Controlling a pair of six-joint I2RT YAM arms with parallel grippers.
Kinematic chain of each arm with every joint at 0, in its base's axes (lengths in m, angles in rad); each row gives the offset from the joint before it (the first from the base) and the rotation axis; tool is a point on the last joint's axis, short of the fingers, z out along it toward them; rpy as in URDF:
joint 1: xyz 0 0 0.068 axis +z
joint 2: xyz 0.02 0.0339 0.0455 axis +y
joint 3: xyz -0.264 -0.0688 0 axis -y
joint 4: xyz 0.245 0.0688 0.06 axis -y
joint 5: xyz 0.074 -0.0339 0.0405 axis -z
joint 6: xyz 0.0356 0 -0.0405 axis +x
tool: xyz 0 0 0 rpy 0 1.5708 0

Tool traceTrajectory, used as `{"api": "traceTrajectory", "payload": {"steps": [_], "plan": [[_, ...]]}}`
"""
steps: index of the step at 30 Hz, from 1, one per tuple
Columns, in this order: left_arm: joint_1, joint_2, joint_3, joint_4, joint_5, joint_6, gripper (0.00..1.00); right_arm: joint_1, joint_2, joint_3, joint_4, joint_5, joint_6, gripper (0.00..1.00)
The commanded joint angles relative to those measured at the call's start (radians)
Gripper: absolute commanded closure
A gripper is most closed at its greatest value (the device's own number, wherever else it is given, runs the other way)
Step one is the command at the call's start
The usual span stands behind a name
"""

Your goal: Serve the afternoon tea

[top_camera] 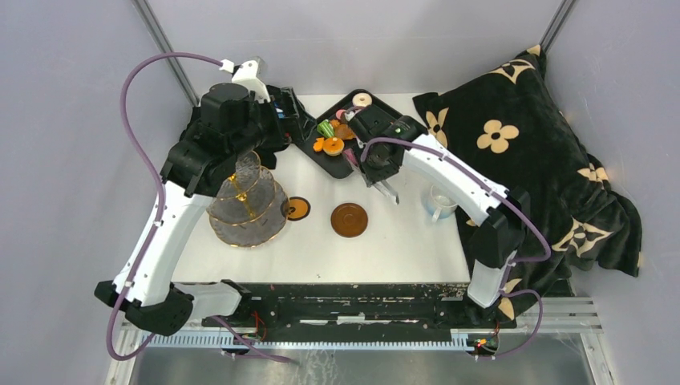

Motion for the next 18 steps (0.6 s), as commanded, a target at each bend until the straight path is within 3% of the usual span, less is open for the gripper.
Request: {"api": "traceTrajectory", "payload": {"steps": [1, 7, 18], "plan": [[-0.018, -0.014, 0.032, 0.087, -0.039, 0.033, 0.0, -0.046, 0.079, 0.138, -0.028, 0.03, -0.029, 0.56], [-0.02, -0.028, 0.008, 0.113, -0.063, 0.044, 0.0, -0.083, 0.187, 0.255, 0.009, 0.015, -0.033, 0.59], [-0.019, -0.059, -0.03, 0.129, -0.108, 0.051, 0.01, -0.088, 0.187, 0.255, 0.074, 0.027, -0.018, 0.59]]}}
